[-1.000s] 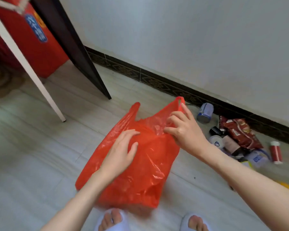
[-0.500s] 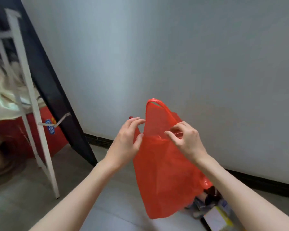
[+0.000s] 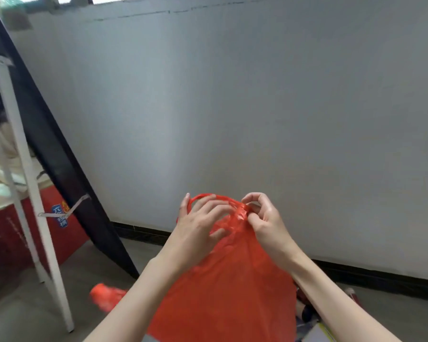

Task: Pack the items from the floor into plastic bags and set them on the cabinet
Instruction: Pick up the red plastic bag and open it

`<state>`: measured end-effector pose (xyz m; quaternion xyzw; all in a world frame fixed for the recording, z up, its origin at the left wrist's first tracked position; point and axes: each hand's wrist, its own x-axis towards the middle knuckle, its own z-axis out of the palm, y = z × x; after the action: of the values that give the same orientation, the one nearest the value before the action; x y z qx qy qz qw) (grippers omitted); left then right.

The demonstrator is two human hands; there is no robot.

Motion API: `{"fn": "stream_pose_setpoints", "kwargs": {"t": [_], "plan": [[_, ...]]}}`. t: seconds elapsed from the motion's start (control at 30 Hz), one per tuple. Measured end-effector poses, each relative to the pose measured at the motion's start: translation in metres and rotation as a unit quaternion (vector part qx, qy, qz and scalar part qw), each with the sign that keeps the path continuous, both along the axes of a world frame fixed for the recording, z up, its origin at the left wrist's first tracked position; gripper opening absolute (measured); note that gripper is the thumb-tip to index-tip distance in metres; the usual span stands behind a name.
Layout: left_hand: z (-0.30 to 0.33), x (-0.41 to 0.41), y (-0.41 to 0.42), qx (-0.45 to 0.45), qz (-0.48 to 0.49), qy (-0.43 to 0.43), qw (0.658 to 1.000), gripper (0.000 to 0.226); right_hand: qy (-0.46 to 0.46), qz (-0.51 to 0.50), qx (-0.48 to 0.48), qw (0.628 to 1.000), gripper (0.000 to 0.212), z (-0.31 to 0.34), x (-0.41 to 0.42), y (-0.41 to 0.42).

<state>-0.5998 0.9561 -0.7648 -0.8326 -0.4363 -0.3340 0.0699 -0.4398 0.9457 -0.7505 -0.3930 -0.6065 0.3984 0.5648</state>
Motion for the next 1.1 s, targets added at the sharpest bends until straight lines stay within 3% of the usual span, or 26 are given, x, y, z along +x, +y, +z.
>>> {"fn": "stream_pose_setpoints", "kwargs": {"t": [0.13, 0.2, 0.23, 0.3, 0.37, 0.53, 0.6, 0.7, 0.77, 0.83, 0.93, 1.03, 1.1], "plan": [[-0.011, -0.005, -0.002, -0.102, -0.063, -0.094, 0.988, 0.01, -0.02, -0.014, -0.035, 0.999, 0.036, -0.006, -0.002, 0.002], [-0.012, -0.008, -0.005, -0.147, -0.031, -0.146, 0.978, 0.007, -0.067, -0.054, -0.023, 0.996, 0.019, -0.011, -0.003, 0.001], [-0.012, -0.01, -0.007, -0.14, -0.003, -0.159, 0.977, 0.007, -0.097, -0.076, -0.021, 0.992, 0.006, -0.014, -0.004, -0.001], [-0.014, -0.015, -0.01, -0.113, 0.047, -0.163, 0.979, 0.007, -0.19, -0.134, -0.009, 0.972, 0.028, -0.021, -0.006, -0.006], [-0.014, -0.018, -0.013, -0.103, 0.078, -0.16, 0.979, 0.005, -0.269, -0.17, -0.003, 0.948, 0.037, -0.024, -0.009, -0.008], [-0.004, -0.024, -0.015, -0.074, 0.126, -0.212, 0.966, 0.008, -0.374, -0.156, -0.121, 0.906, 0.007, -0.022, -0.011, -0.008], [0.001, -0.027, -0.016, -0.087, 0.119, -0.236, 0.961, 0.009, -0.345, -0.135, -0.155, 0.916, 0.009, -0.023, -0.005, -0.006], [0.007, -0.037, -0.016, -0.11, 0.121, -0.229, 0.96, 0.012, -0.155, -0.049, -0.264, 0.951, 0.016, -0.021, 0.007, -0.003], [0.008, -0.046, -0.017, -0.122, 0.133, -0.224, 0.958, 0.013, -0.092, -0.041, -0.291, 0.951, 0.016, -0.019, 0.013, -0.001], [0.008, -0.051, -0.017, -0.137, 0.144, -0.216, 0.956, 0.014, -0.157, -0.11, -0.253, 0.948, 0.018, -0.022, 0.018, 0.002], [0.01, -0.052, -0.02, -0.156, 0.147, -0.255, 0.943, 0.016, -0.295, -0.238, -0.155, 0.912, 0.022, -0.024, 0.021, 0.003], [0.016, -0.053, -0.023, -0.19, 0.145, -0.324, 0.915, 0.019, -0.268, -0.258, -0.171, 0.913, 0.018, -0.027, 0.024, 0.004], [0.017, -0.054, -0.025, -0.24, 0.127, -0.373, 0.887, 0.021, -0.193, -0.206, -0.225, 0.933, 0.017, -0.03, 0.023, 0.006]]}}
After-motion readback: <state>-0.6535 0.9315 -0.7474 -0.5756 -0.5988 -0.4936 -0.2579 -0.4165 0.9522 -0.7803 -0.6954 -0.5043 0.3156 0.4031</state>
